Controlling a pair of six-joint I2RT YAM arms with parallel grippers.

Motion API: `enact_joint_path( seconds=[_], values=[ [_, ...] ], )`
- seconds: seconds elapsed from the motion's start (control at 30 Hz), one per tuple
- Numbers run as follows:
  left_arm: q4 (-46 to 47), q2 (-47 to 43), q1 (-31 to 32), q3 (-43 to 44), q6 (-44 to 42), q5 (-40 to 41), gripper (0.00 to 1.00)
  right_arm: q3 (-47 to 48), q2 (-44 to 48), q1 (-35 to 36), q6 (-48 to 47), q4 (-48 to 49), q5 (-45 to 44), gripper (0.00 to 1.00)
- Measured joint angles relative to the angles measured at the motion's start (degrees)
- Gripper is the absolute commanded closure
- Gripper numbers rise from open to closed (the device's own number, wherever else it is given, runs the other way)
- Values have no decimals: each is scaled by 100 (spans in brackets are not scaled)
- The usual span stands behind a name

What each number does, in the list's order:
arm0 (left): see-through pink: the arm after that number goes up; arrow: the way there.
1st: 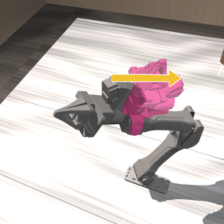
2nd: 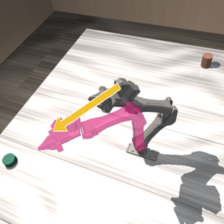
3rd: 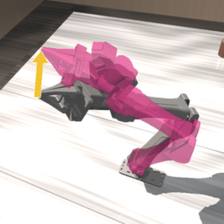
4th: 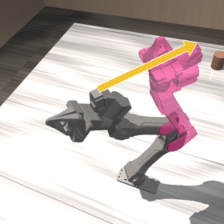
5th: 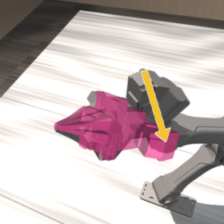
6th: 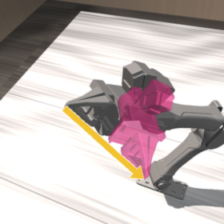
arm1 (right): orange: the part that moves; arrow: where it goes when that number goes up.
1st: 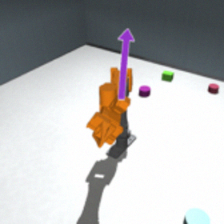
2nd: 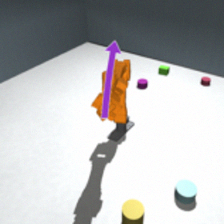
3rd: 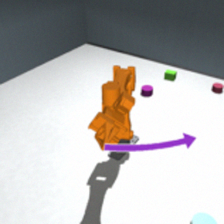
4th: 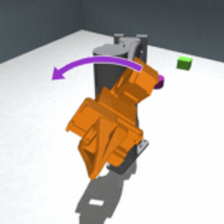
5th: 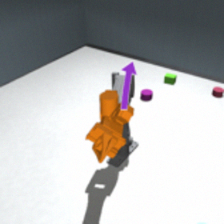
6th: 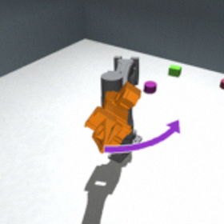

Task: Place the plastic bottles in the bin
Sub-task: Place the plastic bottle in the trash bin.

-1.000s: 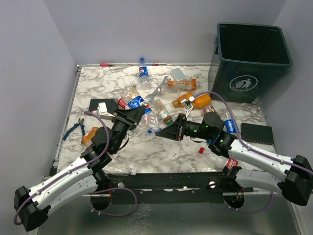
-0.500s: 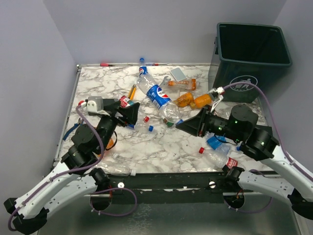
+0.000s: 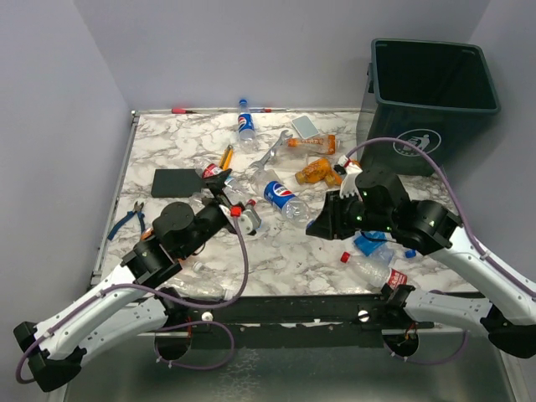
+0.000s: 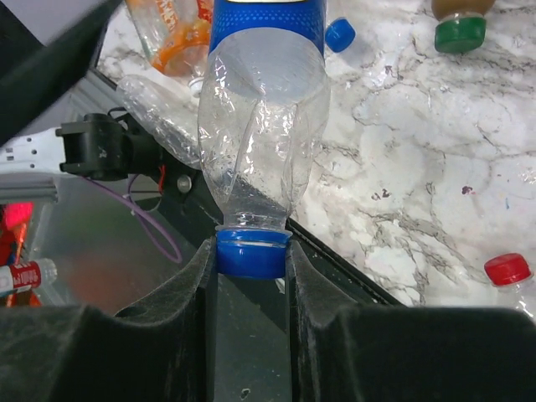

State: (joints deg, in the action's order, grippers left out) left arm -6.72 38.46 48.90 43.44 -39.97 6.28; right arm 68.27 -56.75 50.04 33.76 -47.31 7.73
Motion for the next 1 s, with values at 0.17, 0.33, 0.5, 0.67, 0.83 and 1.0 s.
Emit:
enact_joint_path(
  seconds=[0.17,0.33,0.5,0.67,0.83,1.0],
  values=[
    [-284,129,531,-127,-1231,-136,1,452,-234,0,-157,-223,15,100],
    [-431,483,1311,-160,-1794,37,1,791,-511,0,-282,-229,199,100],
    [-323,839,1460,-157,-2170,293,4,894,-647,-2,-385,-247,413,100],
    [-39,1137,1460,-103,-2465,680,22,894,-640,-17,-428,-258,625,100],
    [387,1399,1460,-98,-2579,1075,26,894,-566,-15,-535,-249,1075,100],
    [756,1449,1460,-98,-2618,1198,38,894,-483,-15,-570,-227,1362,100]
  ],
)
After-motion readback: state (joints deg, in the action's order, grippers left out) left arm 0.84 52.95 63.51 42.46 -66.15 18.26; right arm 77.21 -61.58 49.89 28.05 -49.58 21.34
